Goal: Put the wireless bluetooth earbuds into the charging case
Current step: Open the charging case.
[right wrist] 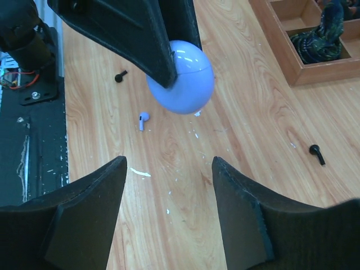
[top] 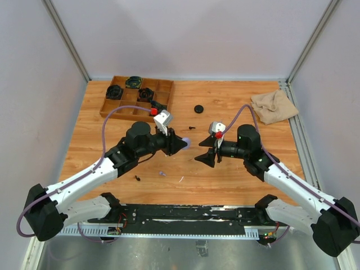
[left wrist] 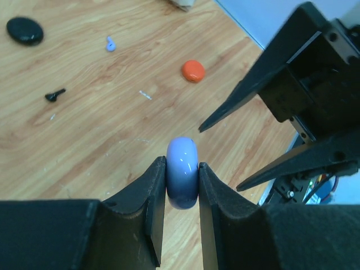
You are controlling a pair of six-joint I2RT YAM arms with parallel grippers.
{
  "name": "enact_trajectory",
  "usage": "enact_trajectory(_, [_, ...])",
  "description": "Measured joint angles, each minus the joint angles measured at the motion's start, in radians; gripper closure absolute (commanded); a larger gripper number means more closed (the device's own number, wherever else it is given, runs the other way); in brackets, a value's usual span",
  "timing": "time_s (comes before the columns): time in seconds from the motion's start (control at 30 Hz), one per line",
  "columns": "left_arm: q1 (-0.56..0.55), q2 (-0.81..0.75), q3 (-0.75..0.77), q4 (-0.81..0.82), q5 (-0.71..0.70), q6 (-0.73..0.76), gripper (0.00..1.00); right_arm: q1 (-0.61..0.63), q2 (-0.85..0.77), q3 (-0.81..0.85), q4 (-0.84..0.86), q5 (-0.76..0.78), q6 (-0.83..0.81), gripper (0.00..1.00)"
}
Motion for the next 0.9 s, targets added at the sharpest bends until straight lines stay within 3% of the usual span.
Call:
enact_trajectory(0.37, [0.000, 0.055, 0.067, -0.026, 0.251, 0.327, 1.00, -0.024, 0.019, 0.002, 0.060, -0.104, 0.037, 0.43])
enact_trajectory(0.9, [0.000, 0.096, 0.102, -0.104, 0.467, 0.493, 1.00, -0.034, 0.021, 0.002, 0.116, -0.251, 0.039, 0.62])
